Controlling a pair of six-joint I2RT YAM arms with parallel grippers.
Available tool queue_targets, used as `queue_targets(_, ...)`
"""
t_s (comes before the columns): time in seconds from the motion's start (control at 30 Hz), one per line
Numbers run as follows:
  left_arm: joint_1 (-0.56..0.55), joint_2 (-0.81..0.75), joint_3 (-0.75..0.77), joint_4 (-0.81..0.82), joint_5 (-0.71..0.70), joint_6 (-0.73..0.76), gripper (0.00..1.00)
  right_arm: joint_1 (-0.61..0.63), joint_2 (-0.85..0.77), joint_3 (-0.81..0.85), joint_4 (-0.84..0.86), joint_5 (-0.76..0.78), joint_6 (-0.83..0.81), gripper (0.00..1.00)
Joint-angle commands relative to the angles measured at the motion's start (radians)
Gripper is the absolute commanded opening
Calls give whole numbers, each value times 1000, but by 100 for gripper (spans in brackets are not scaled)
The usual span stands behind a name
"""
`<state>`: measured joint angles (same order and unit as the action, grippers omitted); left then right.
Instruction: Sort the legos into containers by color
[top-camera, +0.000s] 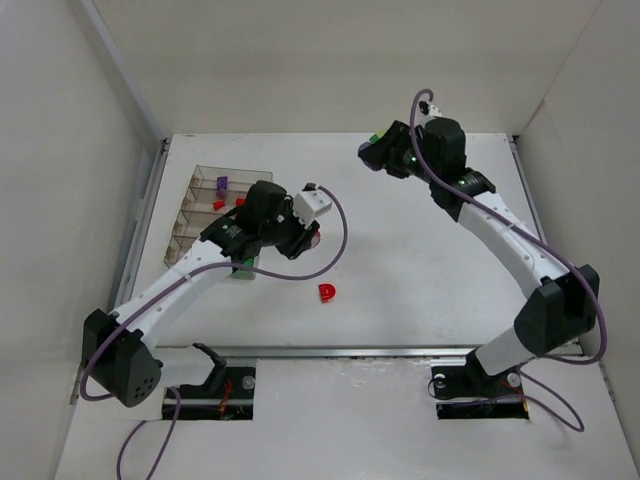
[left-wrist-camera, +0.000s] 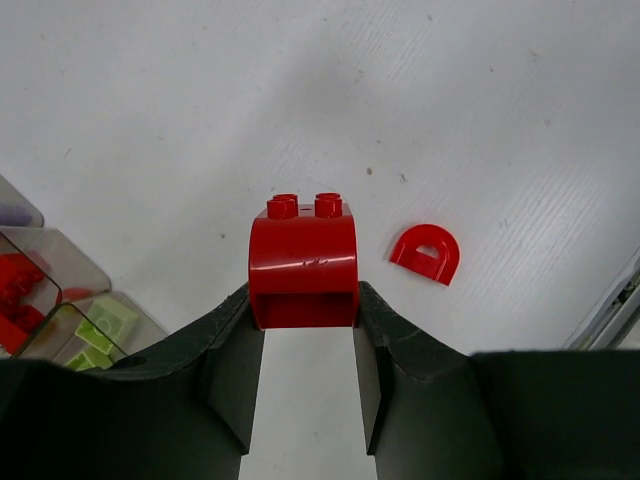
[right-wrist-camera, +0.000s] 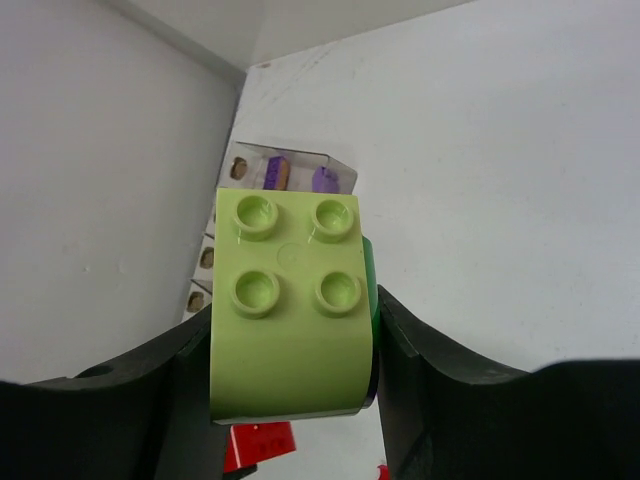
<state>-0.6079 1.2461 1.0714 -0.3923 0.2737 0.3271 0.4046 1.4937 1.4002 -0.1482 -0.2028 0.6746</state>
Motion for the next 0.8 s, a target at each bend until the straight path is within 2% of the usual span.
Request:
queue_targets(0.0,20,-39,-4,9,16,34,0,5,69,45,61,23,6,0)
queue_targets(0.07,49,1,-4,33,-50,-11,0,5,94,56,61,11,17,0)
queue_targets(0.17,181,99,54,18,-141,-123,0,5,125,56,61,0,26,0)
queue_targets(0.2,221,184,85,1,-162,-158,0,5,138,56,61,-10,26,0)
queue_targets(0.23,300,228,154,-19,-174,-195,0,5,149,65,61,-10,26,0)
queue_targets(0.3,379,338,214,-66,-133,-269,0,5,149,65,61,-10,17,0)
queue_targets(0.33,445,363,252,-66,-111,-290,0,5,161,65,61,-20,17,0)
queue_targets(0.47,558,421,272,-14,-77,-373,0,5,171,86,61,-29,17,0)
queue_targets(0.57,621,444,272,38,-65,-385,0,5,184,97,61,-29,17,0)
queue_targets(0.77,661,464,263,119,-65,-350,0,5,241,143,61,-73,17,0)
